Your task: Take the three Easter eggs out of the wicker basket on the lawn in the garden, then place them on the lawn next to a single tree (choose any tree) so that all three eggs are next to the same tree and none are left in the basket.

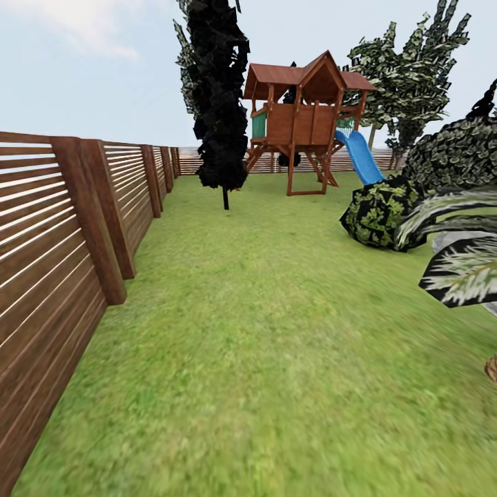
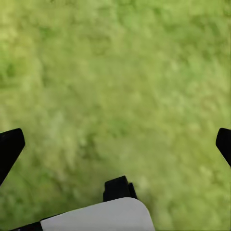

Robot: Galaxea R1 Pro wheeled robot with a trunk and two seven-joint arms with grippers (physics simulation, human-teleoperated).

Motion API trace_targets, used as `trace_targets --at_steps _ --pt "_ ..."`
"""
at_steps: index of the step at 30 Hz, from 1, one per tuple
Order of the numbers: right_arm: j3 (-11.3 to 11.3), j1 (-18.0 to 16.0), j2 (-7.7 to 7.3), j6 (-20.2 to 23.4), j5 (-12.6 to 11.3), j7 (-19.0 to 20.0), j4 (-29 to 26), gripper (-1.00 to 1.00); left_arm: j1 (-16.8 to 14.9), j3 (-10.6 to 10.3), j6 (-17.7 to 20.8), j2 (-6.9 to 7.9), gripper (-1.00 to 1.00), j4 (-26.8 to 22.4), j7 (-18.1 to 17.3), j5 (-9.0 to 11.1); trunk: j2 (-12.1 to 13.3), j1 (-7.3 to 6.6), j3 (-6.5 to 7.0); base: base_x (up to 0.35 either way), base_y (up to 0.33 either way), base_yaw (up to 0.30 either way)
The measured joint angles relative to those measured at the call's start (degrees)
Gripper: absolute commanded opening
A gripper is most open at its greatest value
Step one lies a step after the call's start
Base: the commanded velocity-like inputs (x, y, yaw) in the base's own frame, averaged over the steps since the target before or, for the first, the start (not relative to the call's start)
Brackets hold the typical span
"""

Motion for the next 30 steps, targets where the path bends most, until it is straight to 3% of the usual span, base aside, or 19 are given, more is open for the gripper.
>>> trace_targets --at_steps 30 --pt "0.0 0.0 0.0 0.0 0.0 0.0 0.0 1.0 0.0 0.1 0.0 0.14 1.0 0.0 0.0 0.0 0.0 0.0 0.0 0.337 0.0 0.0"
